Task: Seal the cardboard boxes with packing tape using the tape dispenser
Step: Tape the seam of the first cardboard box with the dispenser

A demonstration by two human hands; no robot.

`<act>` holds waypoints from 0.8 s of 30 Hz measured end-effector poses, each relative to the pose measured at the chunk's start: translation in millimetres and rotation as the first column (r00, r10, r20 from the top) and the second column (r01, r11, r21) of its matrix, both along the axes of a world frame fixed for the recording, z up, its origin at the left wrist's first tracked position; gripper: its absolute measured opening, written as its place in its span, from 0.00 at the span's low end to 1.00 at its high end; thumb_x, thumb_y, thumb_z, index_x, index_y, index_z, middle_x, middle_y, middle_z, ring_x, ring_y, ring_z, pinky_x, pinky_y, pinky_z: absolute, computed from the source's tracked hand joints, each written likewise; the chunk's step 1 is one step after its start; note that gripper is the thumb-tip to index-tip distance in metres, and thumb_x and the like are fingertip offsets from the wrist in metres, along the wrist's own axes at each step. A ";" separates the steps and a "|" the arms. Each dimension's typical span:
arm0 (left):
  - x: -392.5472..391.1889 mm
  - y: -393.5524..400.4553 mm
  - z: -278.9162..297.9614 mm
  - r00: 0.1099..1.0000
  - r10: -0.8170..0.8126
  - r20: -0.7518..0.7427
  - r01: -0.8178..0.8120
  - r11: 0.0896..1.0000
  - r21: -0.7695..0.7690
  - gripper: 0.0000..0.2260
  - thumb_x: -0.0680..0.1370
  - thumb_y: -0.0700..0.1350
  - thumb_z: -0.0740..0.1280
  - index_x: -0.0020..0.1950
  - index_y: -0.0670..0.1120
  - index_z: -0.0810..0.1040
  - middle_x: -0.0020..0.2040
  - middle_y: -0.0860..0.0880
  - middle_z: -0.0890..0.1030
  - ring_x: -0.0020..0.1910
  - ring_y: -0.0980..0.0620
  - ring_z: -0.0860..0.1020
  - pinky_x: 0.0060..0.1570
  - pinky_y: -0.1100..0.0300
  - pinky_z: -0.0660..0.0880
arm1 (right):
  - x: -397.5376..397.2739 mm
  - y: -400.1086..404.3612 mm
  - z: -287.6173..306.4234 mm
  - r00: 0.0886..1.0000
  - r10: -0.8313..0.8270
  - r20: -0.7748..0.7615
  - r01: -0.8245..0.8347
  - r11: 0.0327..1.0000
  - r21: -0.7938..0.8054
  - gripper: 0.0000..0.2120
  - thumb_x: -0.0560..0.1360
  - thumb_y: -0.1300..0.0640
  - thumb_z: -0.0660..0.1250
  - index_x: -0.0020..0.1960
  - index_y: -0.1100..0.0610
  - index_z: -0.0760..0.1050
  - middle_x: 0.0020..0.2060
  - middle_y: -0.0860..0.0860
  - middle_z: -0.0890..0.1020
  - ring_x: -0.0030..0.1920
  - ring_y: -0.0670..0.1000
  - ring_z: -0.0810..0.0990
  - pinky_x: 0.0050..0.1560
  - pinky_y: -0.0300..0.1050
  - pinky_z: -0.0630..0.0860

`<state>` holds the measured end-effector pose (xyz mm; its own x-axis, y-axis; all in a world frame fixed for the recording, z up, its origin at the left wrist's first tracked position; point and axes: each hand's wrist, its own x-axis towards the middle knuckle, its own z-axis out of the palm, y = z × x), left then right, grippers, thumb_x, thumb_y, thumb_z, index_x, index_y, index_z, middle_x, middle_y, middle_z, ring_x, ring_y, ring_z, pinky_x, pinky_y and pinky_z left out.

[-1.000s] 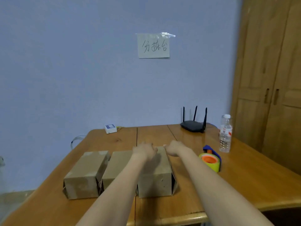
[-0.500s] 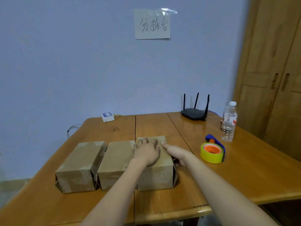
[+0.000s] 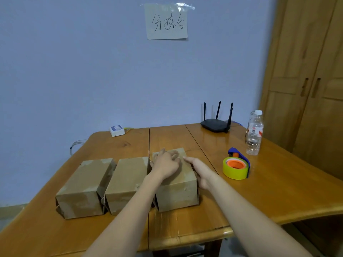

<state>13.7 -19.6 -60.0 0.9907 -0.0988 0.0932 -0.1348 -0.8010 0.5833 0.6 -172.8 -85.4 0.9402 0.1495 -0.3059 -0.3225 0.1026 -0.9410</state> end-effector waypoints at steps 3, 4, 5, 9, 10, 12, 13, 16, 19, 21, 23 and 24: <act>-4.5 0.8 3.8 0.999 0.000 0.050 0.007 0.990 -0.138 0.18 0.81 0.49 0.60 0.72 0.54 0.73 0.80 0.45 0.60 0.80 0.48 0.51 0.75 0.40 0.55 | 1.1 -8.1 5.0 1.000 0.006 0.005 -0.006 1.000 -0.007 0.17 0.79 0.43 0.66 0.59 0.55 0.82 0.47 0.53 0.88 0.52 0.55 0.85 0.56 0.50 0.80; -6.2 0.8 5.5 0.998 0.012 0.063 -0.001 0.984 -0.181 0.18 0.82 0.48 0.60 0.72 0.53 0.73 0.79 0.45 0.60 0.80 0.48 0.51 0.75 0.42 0.56 | 1.7 -10.0 7.1 1.000 0.023 0.010 -0.023 0.999 -0.036 0.18 0.79 0.42 0.67 0.59 0.55 0.82 0.48 0.53 0.88 0.52 0.54 0.85 0.56 0.49 0.79; -7.5 0.7 7.2 0.997 0.024 0.067 -0.009 0.975 -0.224 0.17 0.82 0.47 0.60 0.72 0.52 0.74 0.80 0.45 0.59 0.80 0.48 0.52 0.75 0.45 0.57 | 3.1 -11.4 8.7 0.999 0.049 0.014 -0.048 0.996 -0.082 0.20 0.78 0.40 0.67 0.61 0.54 0.81 0.49 0.52 0.87 0.54 0.54 0.85 0.59 0.50 0.78; -11.3 -3.3 7.6 0.998 0.029 0.049 -0.011 0.943 -0.331 0.18 0.82 0.48 0.59 0.73 0.55 0.72 0.81 0.46 0.54 0.80 0.47 0.52 0.76 0.44 0.55 | 6.3 -11.1 18.9 0.981 0.183 0.062 -0.158 0.945 -0.287 0.37 0.66 0.28 0.72 0.67 0.48 0.77 0.54 0.49 0.86 0.60 0.54 0.82 0.69 0.59 0.71; -11.5 -4.3 6.8 0.998 0.028 0.051 -0.010 0.944 -0.330 0.18 0.82 0.48 0.59 0.73 0.56 0.72 0.81 0.47 0.53 0.80 0.47 0.52 0.76 0.42 0.55 | 5.8 -11.1 24.1 0.978 0.187 0.090 -0.152 0.940 -0.304 0.37 0.67 0.30 0.73 0.70 0.48 0.75 0.54 0.50 0.86 0.58 0.54 0.84 0.66 0.58 0.75; -11.5 -5.7 5.1 0.998 0.024 0.065 0.001 0.937 -0.348 0.19 0.83 0.48 0.59 0.74 0.55 0.71 0.81 0.47 0.54 0.80 0.48 0.50 0.76 0.43 0.54 | 3.4 -11.4 36.3 0.972 0.160 0.170 -0.098 0.941 -0.323 0.30 0.74 0.41 0.73 0.73 0.49 0.72 0.53 0.51 0.86 0.52 0.53 0.86 0.55 0.52 0.82; -12.5 -6.7 4.8 0.997 0.023 0.076 0.007 0.928 -0.373 0.19 0.83 0.48 0.59 0.75 0.55 0.70 0.81 0.47 0.54 0.80 0.49 0.50 0.76 0.45 0.54 | 0.8 -12.1 43.6 0.969 0.152 0.195 -0.082 0.941 -0.328 0.27 0.76 0.46 0.72 0.73 0.49 0.71 0.53 0.51 0.86 0.50 0.53 0.86 0.49 0.49 0.83; -13.5 -6.9 3.7 0.996 0.045 0.082 -0.003 0.889 -0.457 0.20 0.83 0.48 0.60 0.76 0.55 0.68 0.80 0.46 0.57 0.79 0.47 0.55 0.74 0.47 0.59 | 1.0 -14.4 59.8 0.951 0.158 0.267 -0.031 0.905 -0.425 0.30 0.76 0.50 0.72 0.76 0.48 0.67 0.55 0.50 0.84 0.50 0.52 0.85 0.43 0.45 0.81; -16.3 -4.8 1.1 0.999 0.012 0.045 0.011 0.884 -0.467 0.24 0.81 0.50 0.61 0.77 0.61 0.62 0.77 0.46 0.61 0.76 0.44 0.61 0.72 0.43 0.65 | 6.7 -15.9 72.4 0.914 0.215 0.343 0.034 0.802 -0.596 0.36 0.72 0.49 0.75 0.77 0.44 0.65 0.57 0.47 0.82 0.52 0.50 0.83 0.48 0.46 0.80; -14.3 -1.5 -1.9 1.000 -0.017 -0.015 0.008 0.883 -0.470 0.26 0.78 0.53 0.62 0.74 0.66 0.59 0.75 0.46 0.65 0.72 0.42 0.67 0.68 0.40 0.71 | 6.5 -17.6 82.0 0.882 0.284 0.377 0.102 0.666 -0.739 0.37 0.71 0.47 0.76 0.76 0.45 0.66 0.62 0.47 0.80 0.57 0.50 0.80 0.58 0.49 0.78; -11.6 1.2 -4.3 1.000 0.013 -0.023 -0.022 0.886 -0.464 0.25 0.79 0.53 0.62 0.75 0.63 0.59 0.73 0.45 0.65 0.69 0.42 0.70 0.67 0.45 0.72 | 3.9 -18.1 87.4 0.856 0.358 0.373 0.151 0.517 -0.843 0.38 0.70 0.46 0.76 0.77 0.48 0.65 0.66 0.48 0.77 0.62 0.52 0.77 0.62 0.51 0.76; -10.5 2.5 -4.4 0.999 0.054 -0.003 -0.050 0.894 -0.446 0.24 0.81 0.51 0.62 0.76 0.60 0.60 0.72 0.44 0.64 0.68 0.42 0.70 0.67 0.47 0.71 | 3.4 -18.1 87.2 0.847 0.393 0.358 0.158 0.457 -0.875 0.39 0.70 0.46 0.76 0.77 0.49 0.64 0.68 0.49 0.76 0.63 0.54 0.76 0.63 0.51 0.75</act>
<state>3.2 -17.1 -64.4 0.9923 0.0067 0.1240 -0.1069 -0.4632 0.8798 4.1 -190.8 1.8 0.9753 0.1936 0.1067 0.2208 -0.8308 -0.5109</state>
